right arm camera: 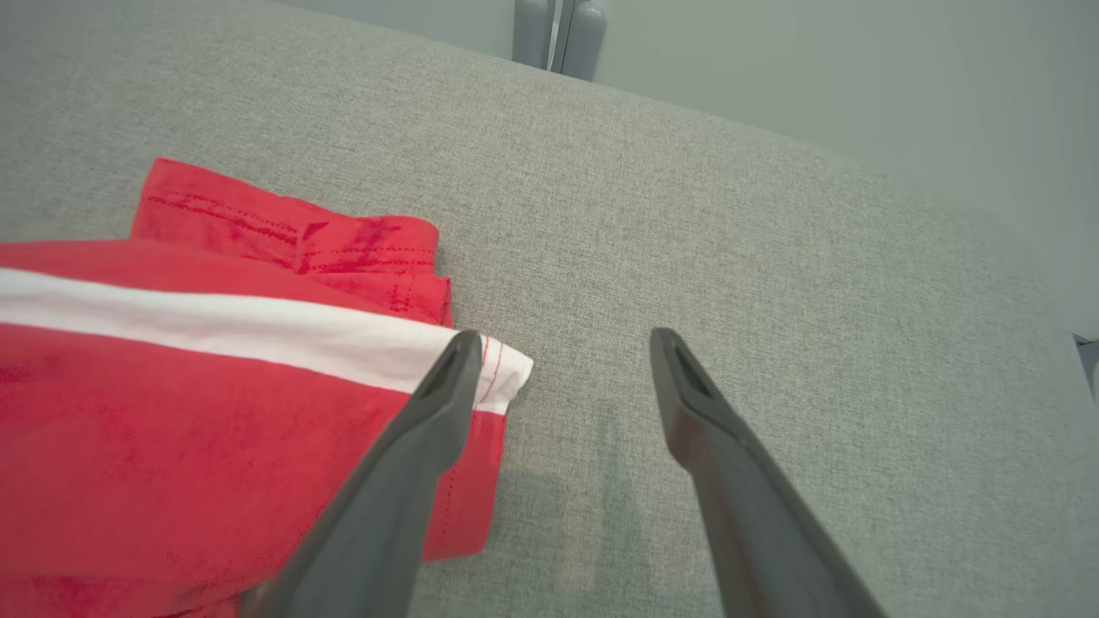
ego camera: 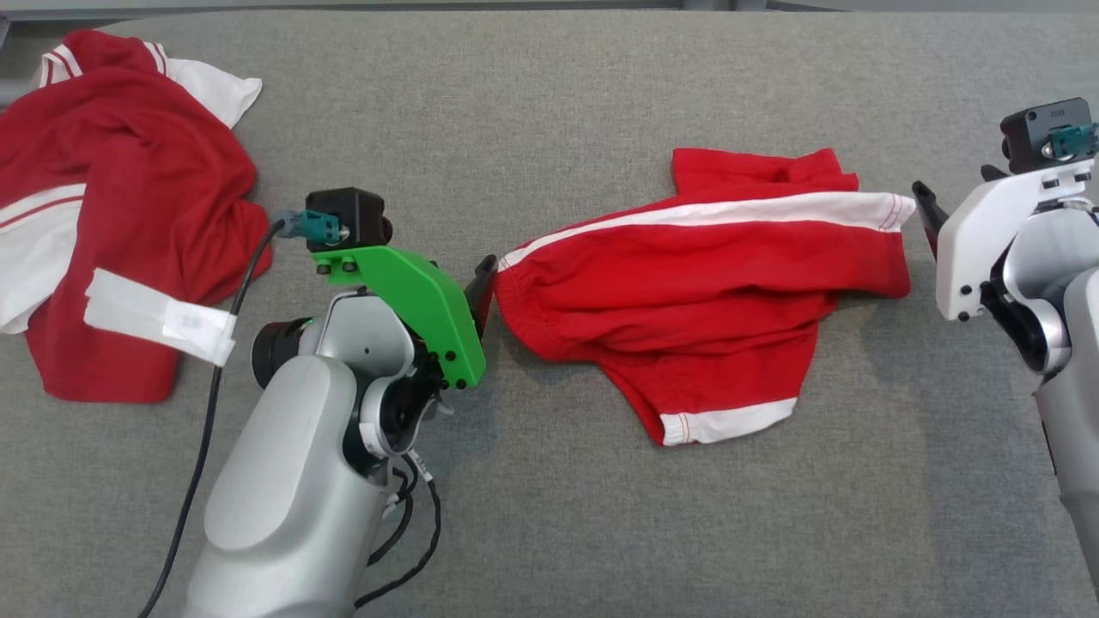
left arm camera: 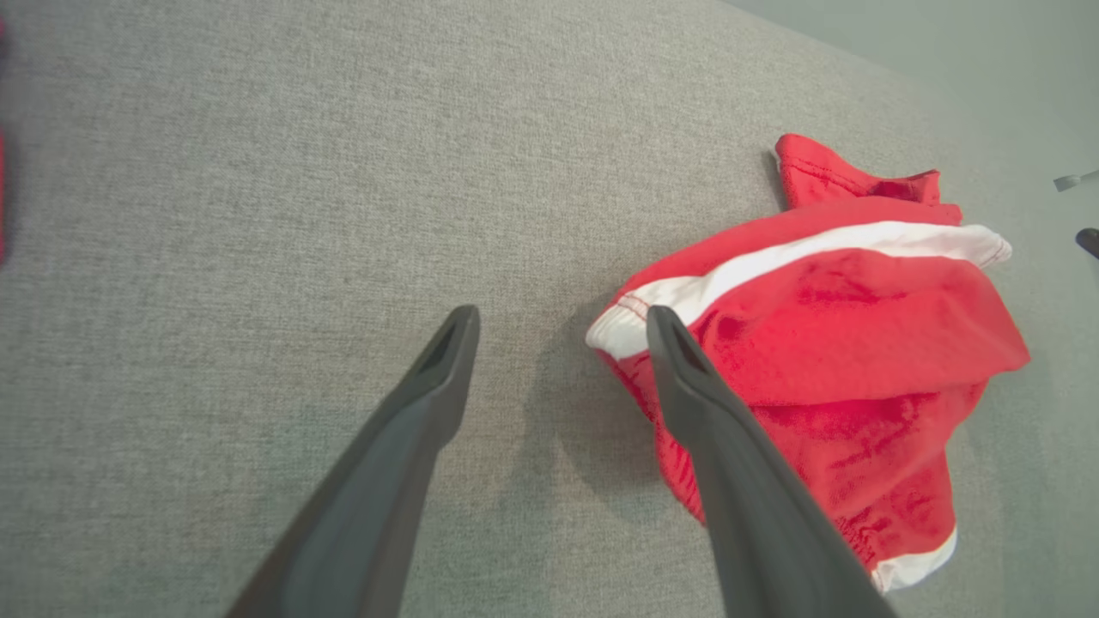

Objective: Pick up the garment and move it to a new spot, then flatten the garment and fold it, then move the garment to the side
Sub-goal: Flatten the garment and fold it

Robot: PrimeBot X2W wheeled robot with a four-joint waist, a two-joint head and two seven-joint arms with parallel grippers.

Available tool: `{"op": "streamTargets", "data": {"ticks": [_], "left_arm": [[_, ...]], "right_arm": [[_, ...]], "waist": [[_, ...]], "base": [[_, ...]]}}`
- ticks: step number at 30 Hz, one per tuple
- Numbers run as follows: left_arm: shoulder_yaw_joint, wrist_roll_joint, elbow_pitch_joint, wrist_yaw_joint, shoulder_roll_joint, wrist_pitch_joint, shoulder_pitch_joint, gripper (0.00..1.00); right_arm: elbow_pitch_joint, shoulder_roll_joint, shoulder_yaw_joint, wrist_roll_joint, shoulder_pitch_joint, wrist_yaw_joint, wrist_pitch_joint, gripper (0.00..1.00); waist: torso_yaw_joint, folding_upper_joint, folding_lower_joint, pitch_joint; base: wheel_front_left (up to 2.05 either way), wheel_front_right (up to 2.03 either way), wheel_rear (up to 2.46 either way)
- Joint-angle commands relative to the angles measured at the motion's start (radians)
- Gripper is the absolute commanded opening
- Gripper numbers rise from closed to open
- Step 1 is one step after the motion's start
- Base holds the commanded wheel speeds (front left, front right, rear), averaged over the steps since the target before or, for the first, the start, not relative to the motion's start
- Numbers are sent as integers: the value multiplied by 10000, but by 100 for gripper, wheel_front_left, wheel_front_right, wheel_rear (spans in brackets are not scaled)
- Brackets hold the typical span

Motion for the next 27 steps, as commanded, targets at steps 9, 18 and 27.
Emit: {"op": "streamTargets", "data": {"ticks": [9, 18, 27], "left_arm": [[-780, -1312, -32, 678, -26, 605, -725, 92], [-1044, -1328, -112, 1089, -24, 516, -881, 83], [-927, -1595, -132, 1181, 17, 444, -958, 78]], "right_arm": [[1168, -458, 645, 375, -947, -10, -402, 100], [1564, -504, 865, 526, -1118, -10, -799, 100], [1634, -671, 855, 698, -1260, -10, -871, 100]], "waist": [[114, -1, -1, 772], [91, -1, -1, 884], [169, -1, -1, 941]], "base": [[0, 0, 0], [0, 0, 0], [0, 0, 0]]}}
